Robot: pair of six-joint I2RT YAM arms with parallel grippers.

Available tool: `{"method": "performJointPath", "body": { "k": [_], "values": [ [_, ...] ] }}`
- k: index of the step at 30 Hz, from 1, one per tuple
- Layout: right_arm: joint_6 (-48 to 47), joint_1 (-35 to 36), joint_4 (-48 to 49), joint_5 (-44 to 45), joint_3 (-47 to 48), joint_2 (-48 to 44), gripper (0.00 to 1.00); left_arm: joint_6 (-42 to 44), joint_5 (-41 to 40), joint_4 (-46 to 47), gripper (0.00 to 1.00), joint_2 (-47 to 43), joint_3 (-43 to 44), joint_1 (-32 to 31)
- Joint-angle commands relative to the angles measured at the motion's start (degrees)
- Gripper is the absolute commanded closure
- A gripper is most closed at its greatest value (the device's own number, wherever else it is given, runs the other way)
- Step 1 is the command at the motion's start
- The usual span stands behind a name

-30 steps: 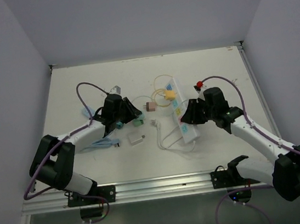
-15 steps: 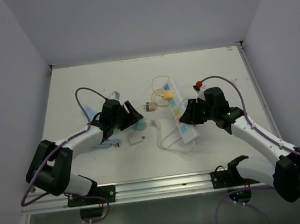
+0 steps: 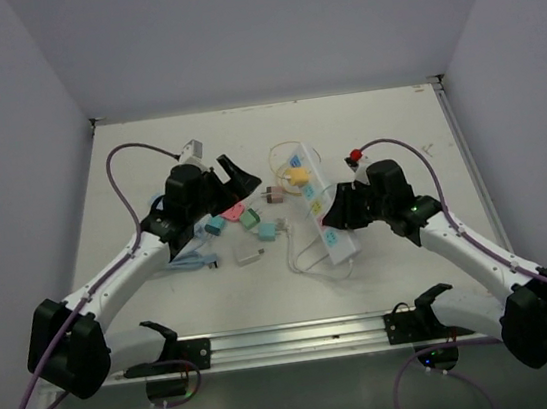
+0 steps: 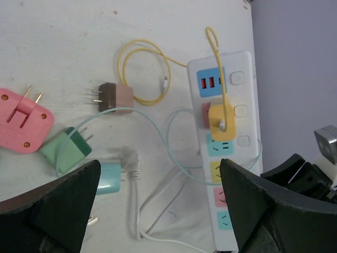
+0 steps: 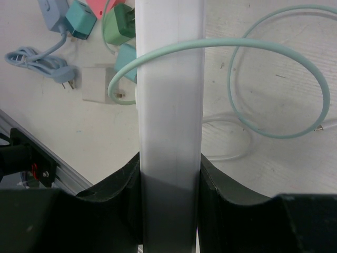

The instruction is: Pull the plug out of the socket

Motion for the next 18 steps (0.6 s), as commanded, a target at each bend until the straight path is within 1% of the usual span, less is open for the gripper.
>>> {"method": "performJointPath", "body": {
  "k": [1, 4, 8, 9, 10, 11, 12, 18],
  "values": [
    [-0.55, 0.95, 6.21, -0.72, 4.2, -2.06, 1.0, -3.41, -1.19, 1.16, 0.03, 0.45, 4.99, -2.12],
    [-0.11, 1.65, 6.65, 0.42, 4.46, -2.49, 1.0, -5.43, -3.21, 0.99, 0.04, 3.78, 8.42, -5.72],
    [0.24, 2.71, 6.91, 1.48, 5.08, -2.67, 1.0, -8.87, -4.79, 1.25, 0.06, 8.79, 11.94, -8.9],
    [0.33, 2.89, 7.0, 1.74, 5.16, -2.58, 1.0, -10.0, -5.32, 1.25, 0.06, 9.32, 12.29, -9.34],
    [0.42, 3.5, 7.09, 1.92, 5.16, -2.67, 1.0, -10.36, -5.32, 3.69, 0.07, 9.76, 12.64, -9.78],
    [0.59, 3.85, 7.18, 2.0, 5.16, -2.67, 1.0, -10.63, -5.23, 4.15, 0.08, 10.64, 13.17, -10.04],
    [0.68, 4.03, 7.18, 2.44, 5.16, -2.84, 1.0, -10.98, -7.32, 4.41, 0.09, 10.99, 13.52, -10.13],
    [1.74, 5.96, 7.61, 3.76, 4.9, -3.72, 1.0, -11.6, -7.78, 4.59, 0.16, 15.21, 16.51, -10.92]
  ]
}}
